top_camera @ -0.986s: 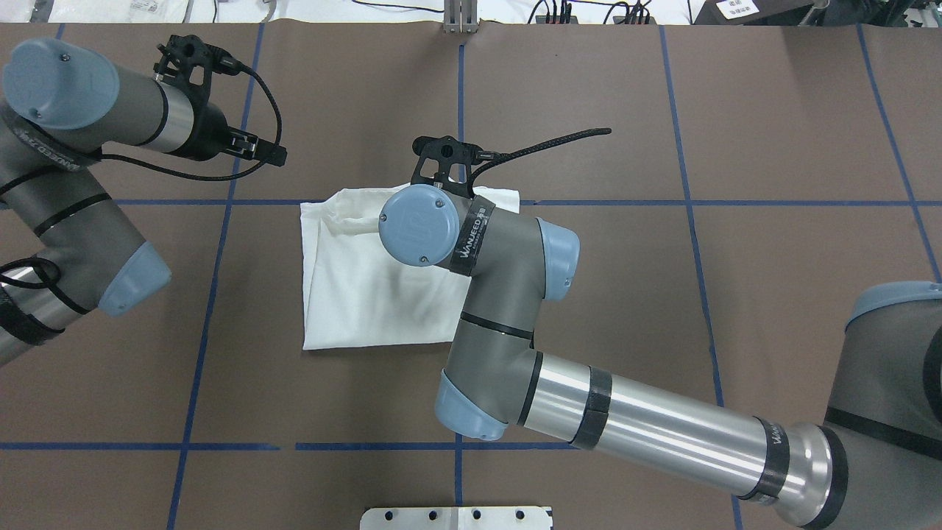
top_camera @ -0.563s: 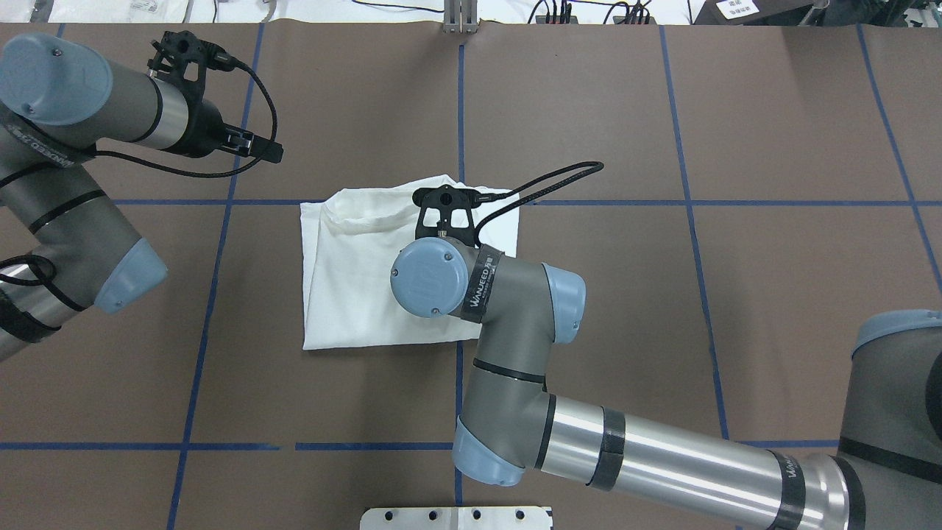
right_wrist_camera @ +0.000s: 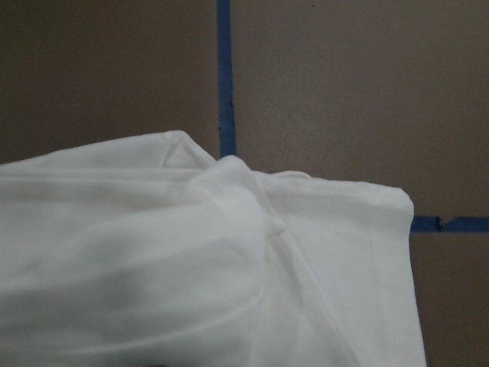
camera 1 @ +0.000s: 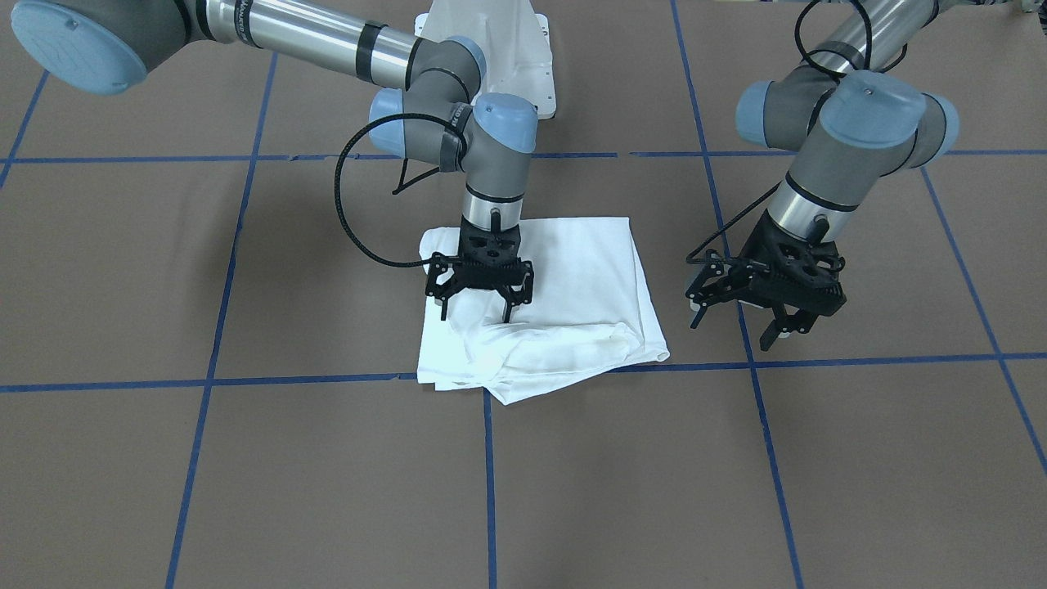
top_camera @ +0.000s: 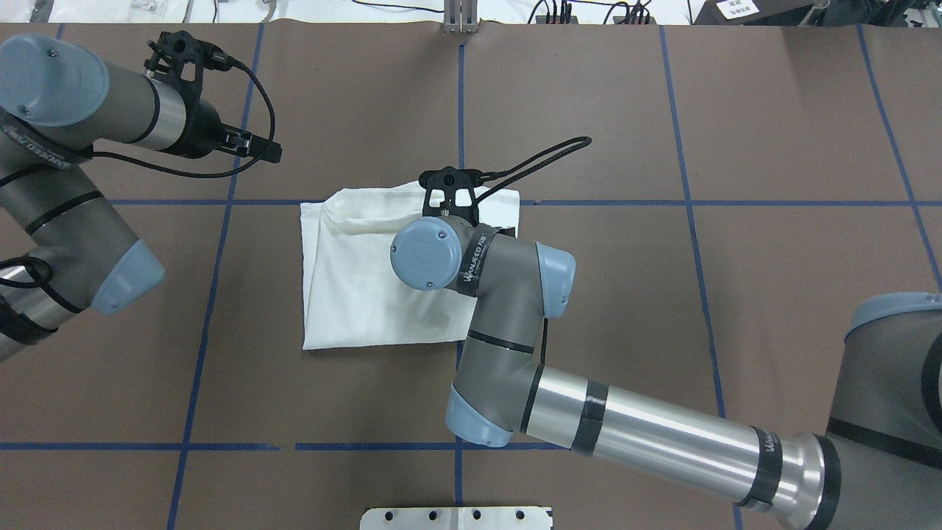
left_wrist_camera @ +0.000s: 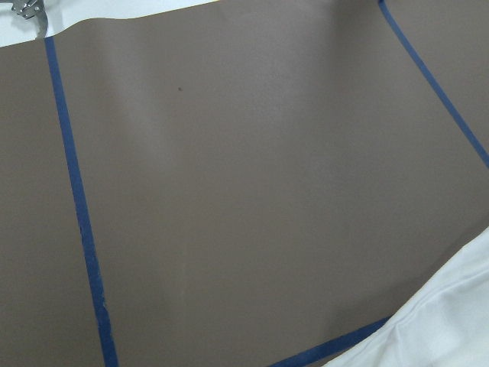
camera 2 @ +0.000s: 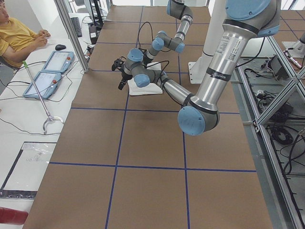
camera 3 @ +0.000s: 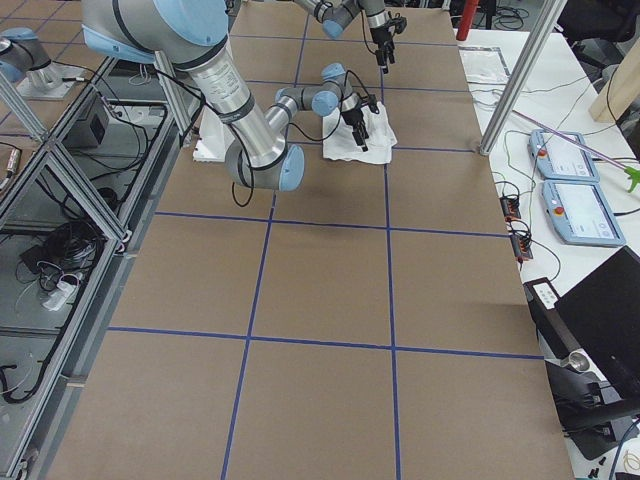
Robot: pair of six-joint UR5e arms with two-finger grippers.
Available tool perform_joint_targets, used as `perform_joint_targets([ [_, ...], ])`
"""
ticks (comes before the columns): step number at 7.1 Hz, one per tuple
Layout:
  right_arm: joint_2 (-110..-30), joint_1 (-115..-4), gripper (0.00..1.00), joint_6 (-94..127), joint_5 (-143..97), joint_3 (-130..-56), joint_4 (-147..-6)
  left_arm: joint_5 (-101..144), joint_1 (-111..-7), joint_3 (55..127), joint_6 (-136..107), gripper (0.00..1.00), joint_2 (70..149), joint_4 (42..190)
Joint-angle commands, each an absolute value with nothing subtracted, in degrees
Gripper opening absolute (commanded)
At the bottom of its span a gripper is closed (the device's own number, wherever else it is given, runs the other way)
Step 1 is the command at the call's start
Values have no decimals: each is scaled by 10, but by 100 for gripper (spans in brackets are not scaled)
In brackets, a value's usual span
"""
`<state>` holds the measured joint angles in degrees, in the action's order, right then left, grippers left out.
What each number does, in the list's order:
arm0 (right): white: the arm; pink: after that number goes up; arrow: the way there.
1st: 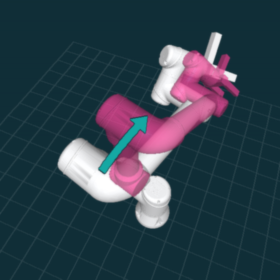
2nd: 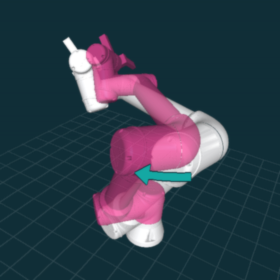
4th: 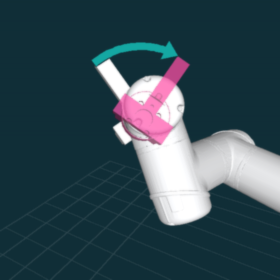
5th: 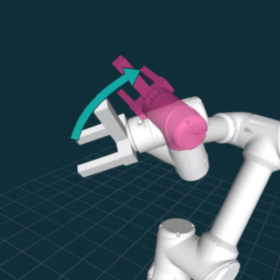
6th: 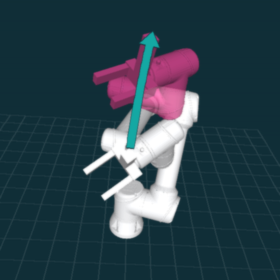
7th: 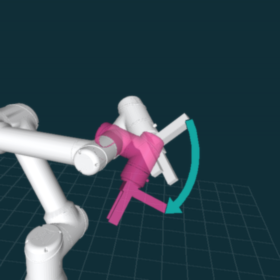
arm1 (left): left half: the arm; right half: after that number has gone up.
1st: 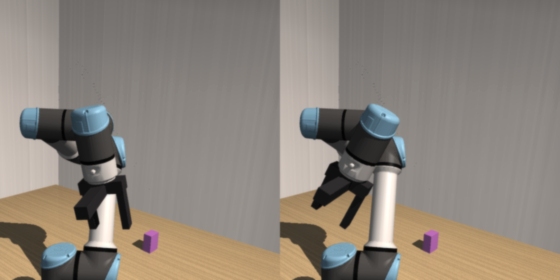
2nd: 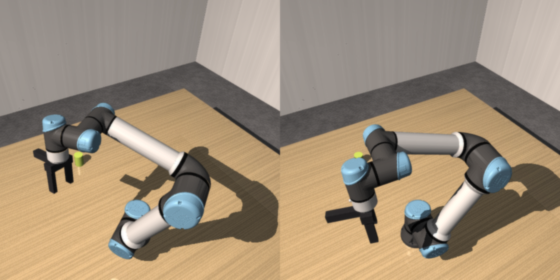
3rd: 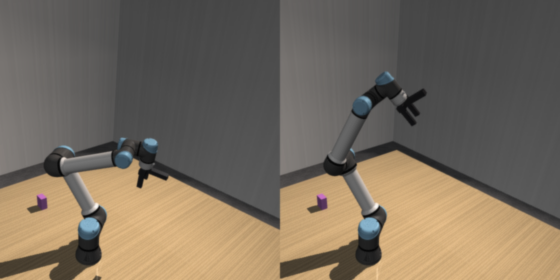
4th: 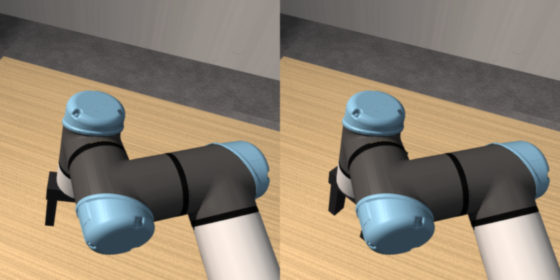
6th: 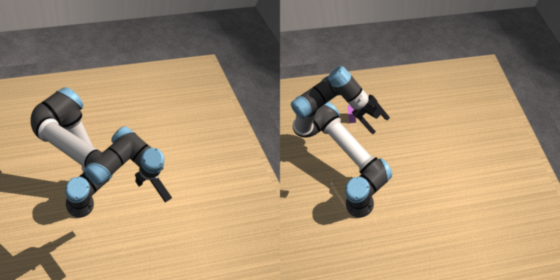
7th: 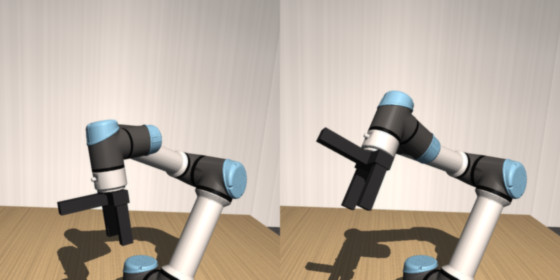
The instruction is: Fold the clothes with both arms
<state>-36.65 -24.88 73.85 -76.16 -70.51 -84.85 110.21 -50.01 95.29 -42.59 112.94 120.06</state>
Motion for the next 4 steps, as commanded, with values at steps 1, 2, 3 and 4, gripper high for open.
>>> perform_joint_targets([
  [1,-341,-300,100,724,-760,-634,-847,1102,-500,960,-426,100,1124,1201],
  [2,-341,-321,100,707,-760,-621,-847,1102,-500,963,-426,100,1123,1201],
  [3,-342,-333,100,705,-761,-615,-848,1103,-500,967,-427,100,1123,1201],
  [4,-340,-338,100,703,-765,-616,-846,1103,-500,969,-427,100,1122,1201],
])
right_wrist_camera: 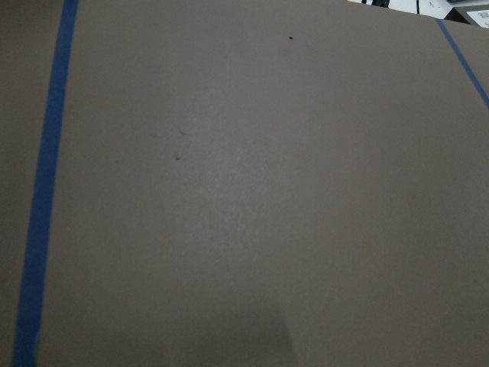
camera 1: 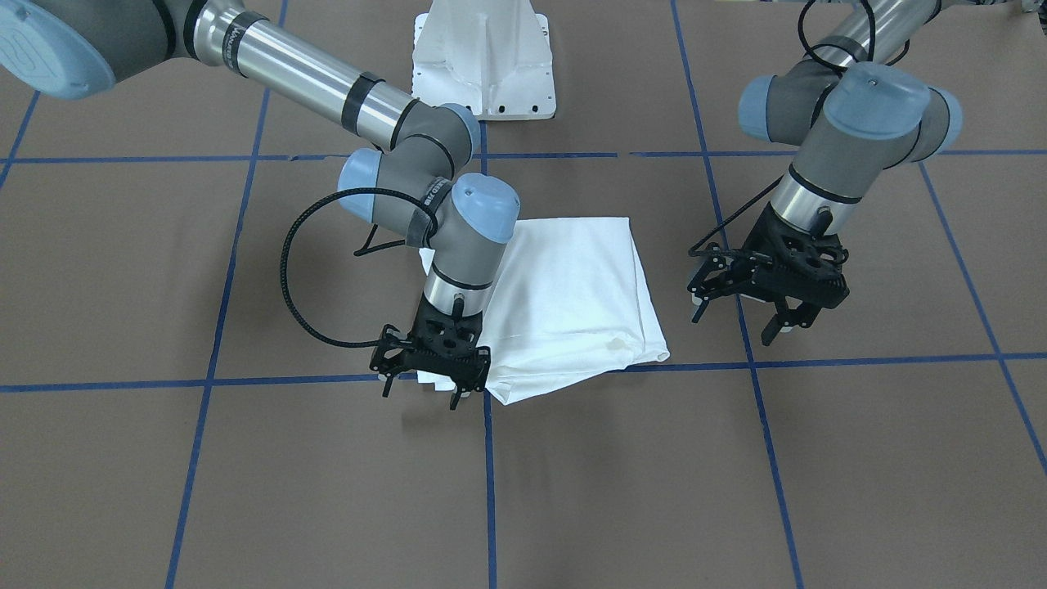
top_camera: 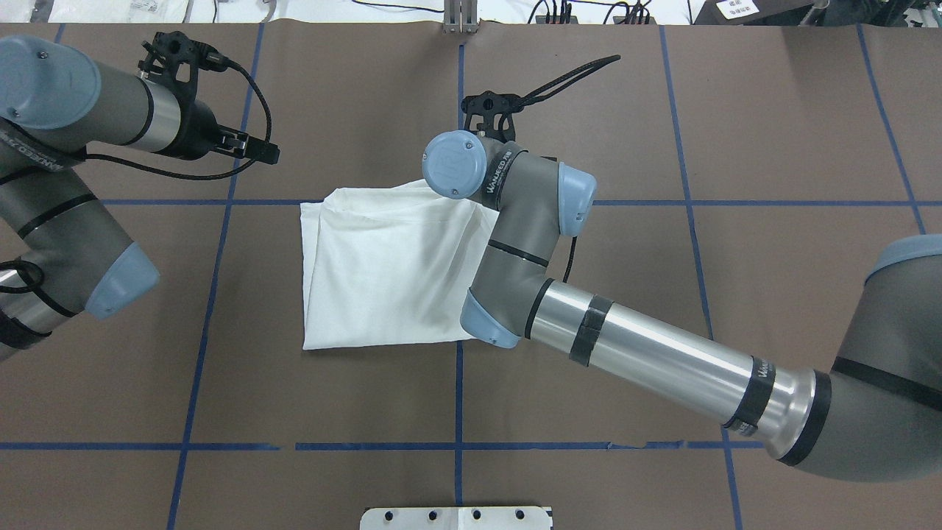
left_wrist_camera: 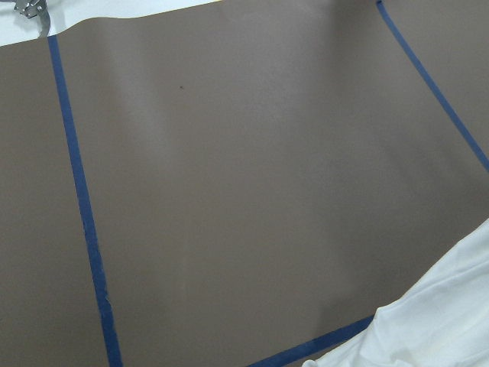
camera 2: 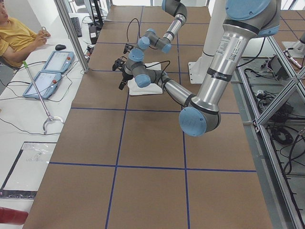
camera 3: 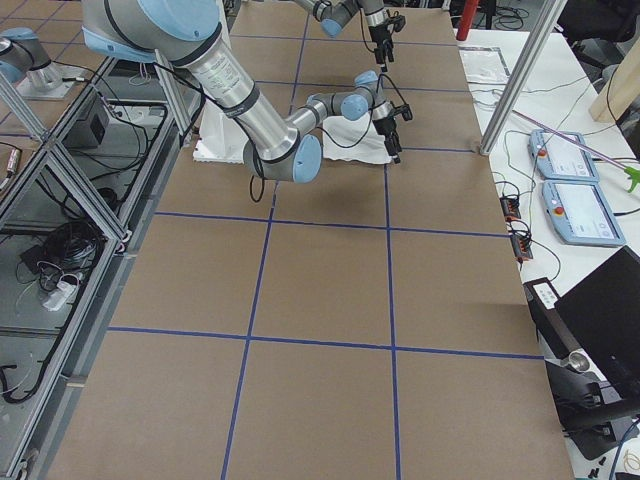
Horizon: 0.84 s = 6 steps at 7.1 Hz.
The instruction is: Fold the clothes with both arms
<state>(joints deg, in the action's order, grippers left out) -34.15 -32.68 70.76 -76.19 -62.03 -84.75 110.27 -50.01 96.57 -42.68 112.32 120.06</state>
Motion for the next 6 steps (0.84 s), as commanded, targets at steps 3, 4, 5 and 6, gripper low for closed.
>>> perform_joint_targets([
  [3,-335,-387,100,657,-944,-668,-854,1112,-499,991,-429,100,1101,1199],
  [4,-343,-416,100,630,-1008,-705,-883,1140,-500,1038,-422,100,1061,1193],
  [5,-385,-444,100,583,-1048,-781,-925,1145,-500,1095,-418,100,1002,1190],
  [6,-460,-480,100,516,-1094,-881,-959,1150,-507,1133,-387,100,953,1190],
])
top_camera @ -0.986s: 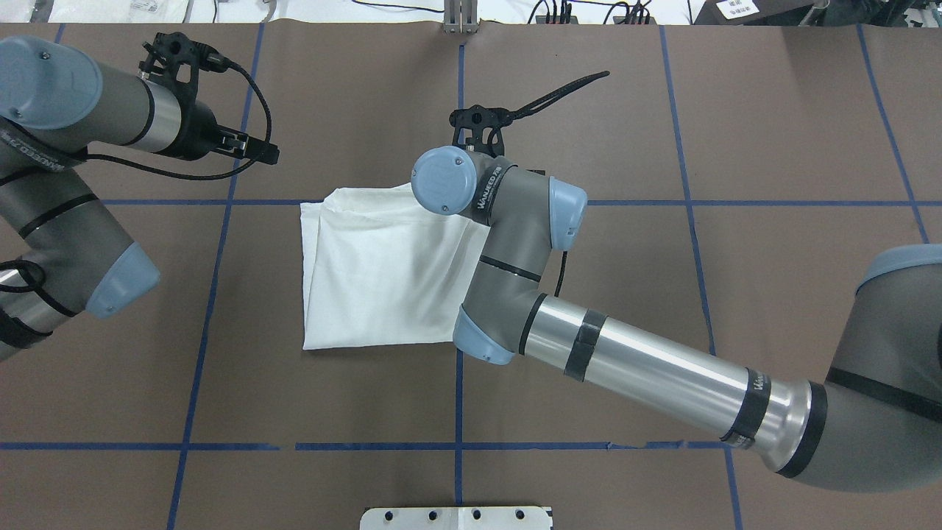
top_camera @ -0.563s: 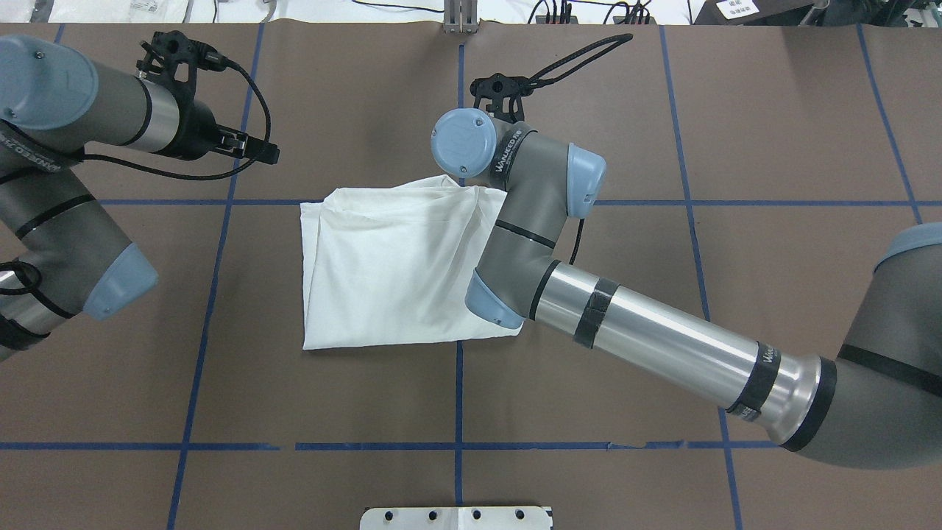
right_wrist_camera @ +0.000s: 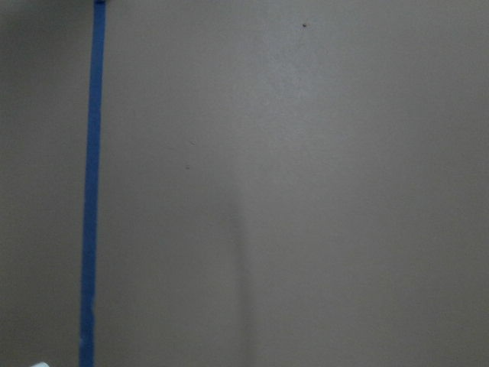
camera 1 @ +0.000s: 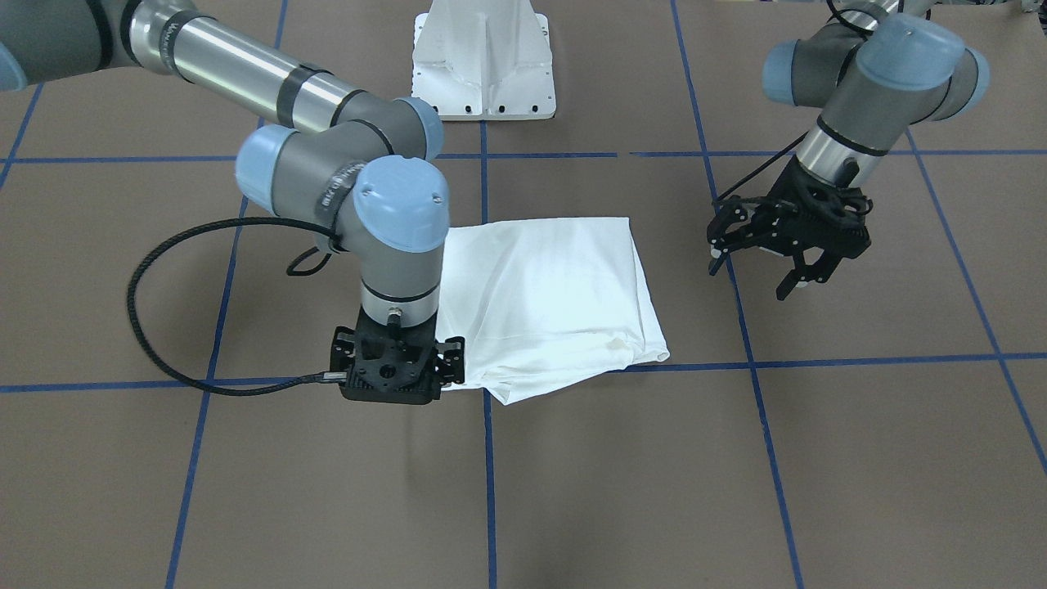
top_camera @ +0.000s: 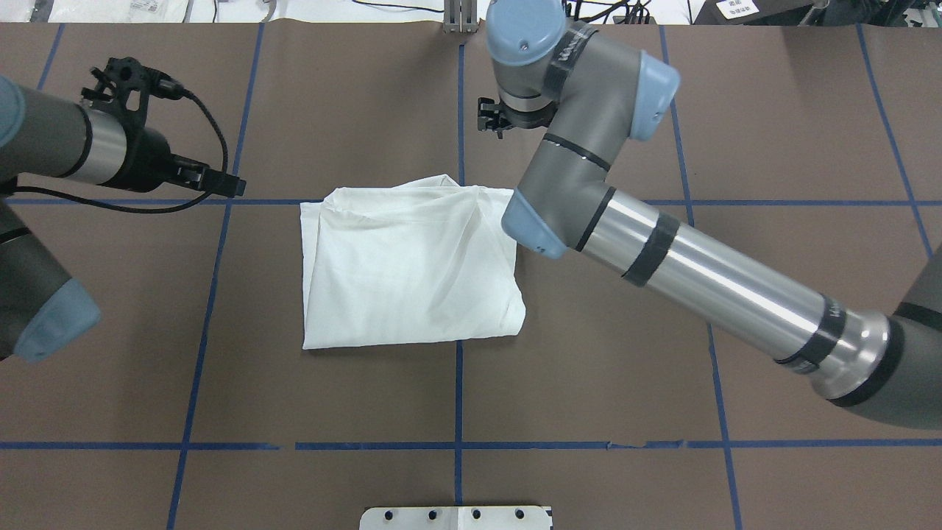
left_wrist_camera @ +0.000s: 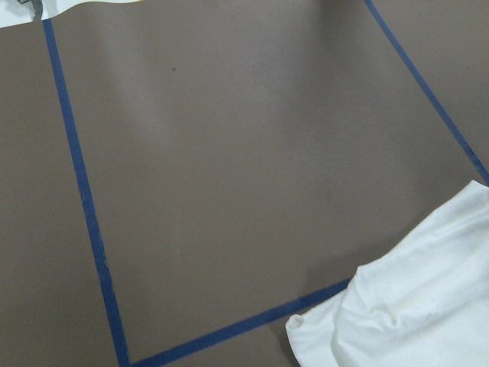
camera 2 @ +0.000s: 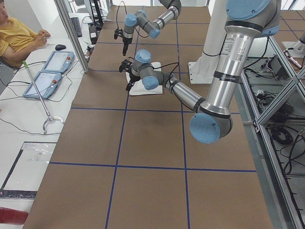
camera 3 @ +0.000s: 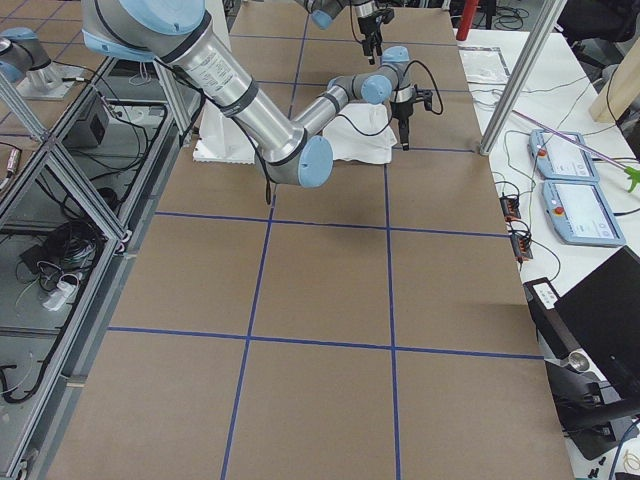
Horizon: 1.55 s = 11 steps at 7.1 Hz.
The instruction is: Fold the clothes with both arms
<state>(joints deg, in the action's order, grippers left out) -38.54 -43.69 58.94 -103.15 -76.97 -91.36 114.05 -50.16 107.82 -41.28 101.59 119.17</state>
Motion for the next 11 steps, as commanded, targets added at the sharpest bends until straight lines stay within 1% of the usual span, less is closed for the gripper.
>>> perform_joint_targets([
  [1,-546,-529,100,425,-1134,-971,-980,1179,-552,1139,-297,100,915,1190],
  [2,-615,-576,100,329,-1169,-1019,-986,1220,-609,1136,-196,100,879,1190],
  [3,-678,-618,100,250,-1194,-1047,-986,1259,-682,1128,-84,100,846,1184],
  [4,-727,-655,100,185,-1211,-1063,-986,1285,-753,1115,28,100,826,1150],
  [5,-780,-699,100,108,-1240,-1069,-983,1289,-827,1112,144,100,818,1083],
  [6,-820,-747,100,53,-1285,-1067,-985,1290,-878,1112,195,100,818,998],
  [8,-931,-798,100,16,-1307,-1078,-974,1283,-888,1105,200,100,785,972],
  [9,-968,-816,100,18,-1310,-1072,-975,1288,-917,1073,199,100,781,976],
  [11,-994,-845,100,18,-1315,-1076,-975,1321,-933,1055,153,100,784,933],
])
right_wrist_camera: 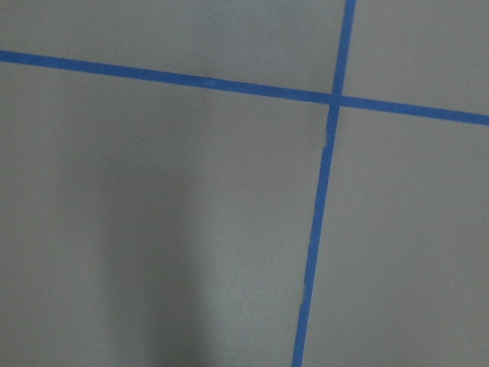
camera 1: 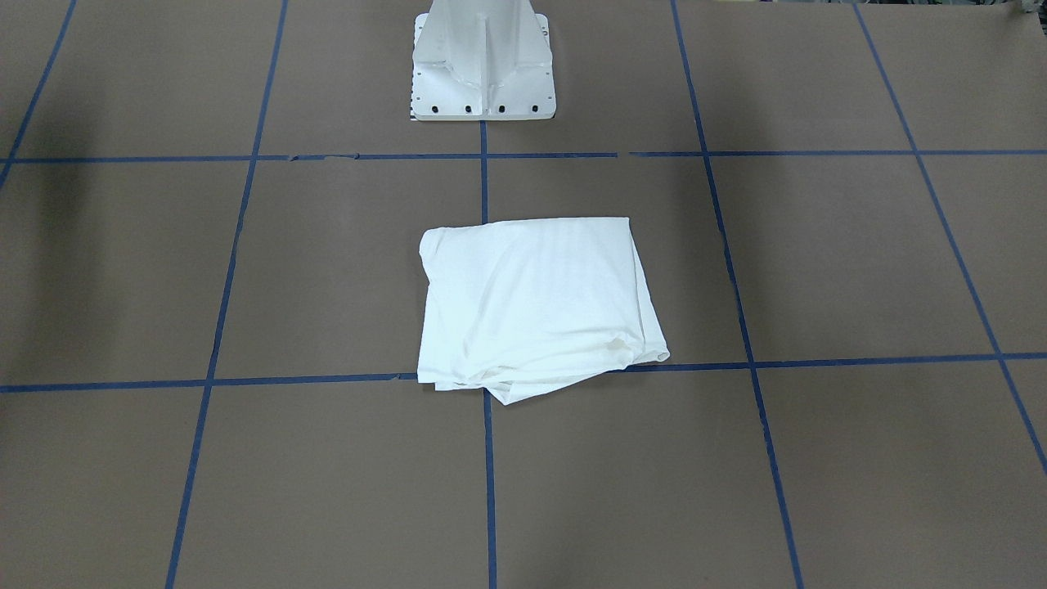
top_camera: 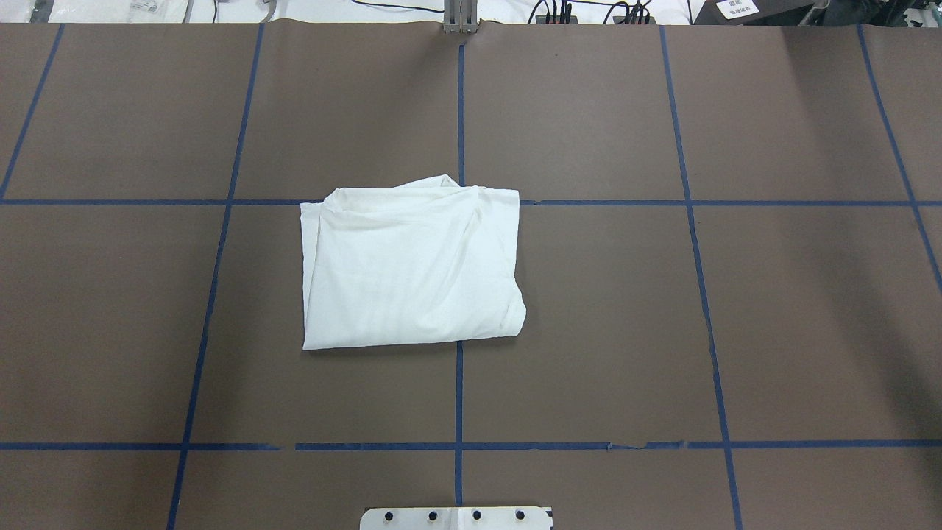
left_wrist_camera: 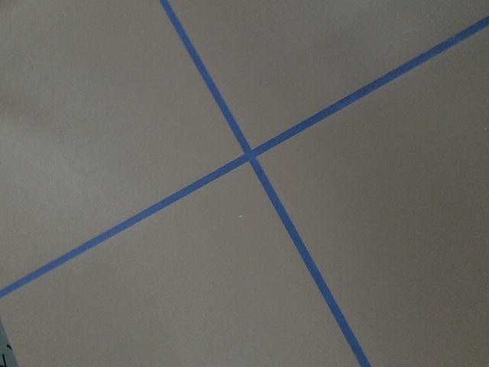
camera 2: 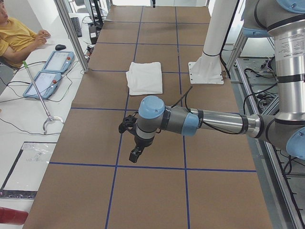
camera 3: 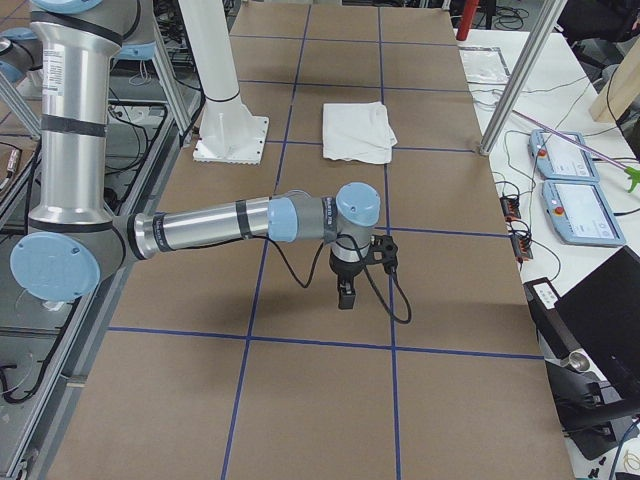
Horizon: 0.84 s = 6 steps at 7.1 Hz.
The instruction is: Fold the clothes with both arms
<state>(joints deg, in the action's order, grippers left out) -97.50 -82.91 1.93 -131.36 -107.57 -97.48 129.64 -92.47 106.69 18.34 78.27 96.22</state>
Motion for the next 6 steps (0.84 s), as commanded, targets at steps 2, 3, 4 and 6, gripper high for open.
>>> perform_joint_targets([
  [2,-1003,-853,100,17,-1315,-1079,-974,1380,-934,1061,123,100,769,918],
  [3,-1004,-853,100,17,-1315,-1079,-974,1379,-933,1056,124,100,770,918],
  [4,-1004,-853,100,18,-1314,-1079,-974,1375,-934,1046,122,100,767,915],
  [6,-1004,-853,100,18,-1314,-1079,-974,1373,-935,1037,125,100,766,918],
])
